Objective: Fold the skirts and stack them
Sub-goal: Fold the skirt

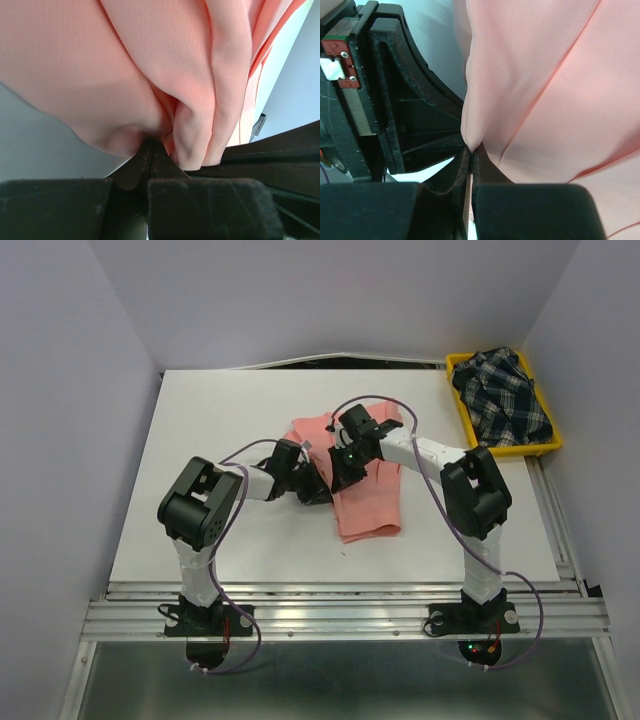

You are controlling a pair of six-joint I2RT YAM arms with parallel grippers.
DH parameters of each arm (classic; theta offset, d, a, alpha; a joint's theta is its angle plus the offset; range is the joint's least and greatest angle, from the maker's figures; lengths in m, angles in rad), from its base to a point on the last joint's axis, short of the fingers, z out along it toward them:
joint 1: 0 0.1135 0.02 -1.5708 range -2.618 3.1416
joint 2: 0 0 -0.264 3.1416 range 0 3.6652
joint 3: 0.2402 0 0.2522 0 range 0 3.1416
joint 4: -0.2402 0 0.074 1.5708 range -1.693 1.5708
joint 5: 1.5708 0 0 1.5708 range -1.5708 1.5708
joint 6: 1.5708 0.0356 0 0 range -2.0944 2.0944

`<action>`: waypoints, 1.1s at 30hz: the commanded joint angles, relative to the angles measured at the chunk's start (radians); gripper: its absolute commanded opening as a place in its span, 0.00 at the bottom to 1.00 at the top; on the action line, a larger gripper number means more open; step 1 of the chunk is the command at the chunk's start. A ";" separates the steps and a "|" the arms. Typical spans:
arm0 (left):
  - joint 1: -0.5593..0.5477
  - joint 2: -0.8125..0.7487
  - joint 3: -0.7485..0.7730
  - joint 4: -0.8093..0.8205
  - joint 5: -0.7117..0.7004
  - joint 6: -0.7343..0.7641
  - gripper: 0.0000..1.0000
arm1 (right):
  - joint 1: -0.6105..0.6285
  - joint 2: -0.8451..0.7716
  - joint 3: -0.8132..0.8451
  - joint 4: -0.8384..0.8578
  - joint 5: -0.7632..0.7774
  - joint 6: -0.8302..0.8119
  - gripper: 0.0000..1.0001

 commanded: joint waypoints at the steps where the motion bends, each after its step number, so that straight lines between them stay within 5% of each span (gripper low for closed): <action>1: 0.005 -0.002 0.027 -0.055 -0.051 0.048 0.00 | 0.010 -0.008 -0.011 0.028 -0.058 -0.015 0.01; 8: 0.033 -0.003 0.047 -0.117 -0.078 0.112 0.00 | 0.010 0.018 -0.070 0.030 -0.068 -0.035 0.06; 11: 0.042 -0.006 0.061 -0.148 -0.085 0.138 0.00 | 0.010 0.024 -0.068 0.031 -0.082 -0.033 0.42; 14: 0.056 -0.025 0.070 -0.190 -0.075 0.187 0.00 | 0.010 0.001 -0.032 0.028 -0.111 -0.050 0.66; 17: 0.077 -0.069 0.067 -0.209 -0.040 0.230 0.14 | -0.056 -0.037 0.052 0.027 -0.148 -0.072 0.77; 21: 0.131 -0.173 0.050 -0.200 0.044 0.363 0.37 | -0.201 -0.096 0.102 -0.010 -0.382 -0.170 0.89; 22: 0.143 -0.216 0.049 -0.200 0.075 0.393 0.53 | -0.235 -0.111 0.087 -0.016 -0.442 -0.182 0.90; 25: 0.169 -0.308 0.059 -0.226 0.124 0.492 0.70 | -0.337 -0.162 -0.030 -0.054 -0.616 -0.236 0.88; 30: 0.139 -0.402 0.067 -0.211 0.291 0.689 0.62 | -0.360 -0.214 -0.221 -0.110 -0.807 -0.299 0.67; 33: 0.067 -0.388 0.059 -0.170 0.435 0.657 0.46 | -0.360 -0.223 -0.333 -0.040 -0.867 -0.267 0.57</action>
